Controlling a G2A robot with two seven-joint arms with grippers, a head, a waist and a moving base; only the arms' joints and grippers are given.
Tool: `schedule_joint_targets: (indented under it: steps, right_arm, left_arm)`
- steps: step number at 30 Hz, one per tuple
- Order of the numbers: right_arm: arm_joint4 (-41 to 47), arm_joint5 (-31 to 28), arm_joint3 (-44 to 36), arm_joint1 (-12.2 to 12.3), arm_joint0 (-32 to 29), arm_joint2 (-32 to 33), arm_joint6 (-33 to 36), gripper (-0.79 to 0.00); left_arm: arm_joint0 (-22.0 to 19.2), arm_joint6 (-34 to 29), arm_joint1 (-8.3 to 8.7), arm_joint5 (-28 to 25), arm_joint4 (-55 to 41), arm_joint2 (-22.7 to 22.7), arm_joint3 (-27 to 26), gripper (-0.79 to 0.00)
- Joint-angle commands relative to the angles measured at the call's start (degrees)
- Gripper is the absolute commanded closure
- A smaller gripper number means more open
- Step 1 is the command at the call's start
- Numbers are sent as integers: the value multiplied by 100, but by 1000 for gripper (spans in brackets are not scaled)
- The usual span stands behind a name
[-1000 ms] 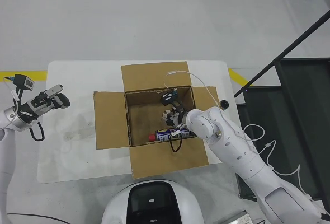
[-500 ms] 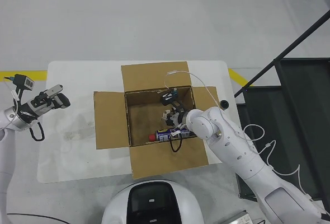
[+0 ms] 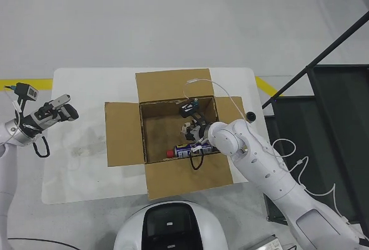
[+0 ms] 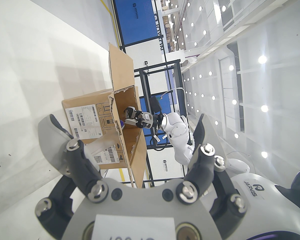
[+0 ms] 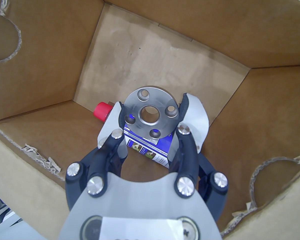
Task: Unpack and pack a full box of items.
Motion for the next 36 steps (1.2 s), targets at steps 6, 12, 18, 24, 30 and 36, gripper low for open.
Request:
schedule_joint_targets:
  steps: [6,12,18,24,30,36]
  right_arm:
    - [0,0,0,0,0,0,0,0]
    - [11,-11,-4,1,-30,13,-60,0]
    - [0,-280,-515,137,-145,600,232,0]
    - [-106,-244,-1476,379,-864,1797,551,0]
    - [-139,-123,-1876,543,-1729,2932,623,0]
    - [-224,-27,-1546,630,-2211,3716,484,0]
  left_arm:
    - [0,0,0,0,0,0,0,-785]
    - [0,0,0,0,0,0,0,-785]
    - [0,0,0,0,0,0,0,-785]
    - [0,0,0,0,0,0,0,-785]
    - [0,0,0,0,0,0,0,-785]
    - [0,0,0,0,0,0,0,-785]
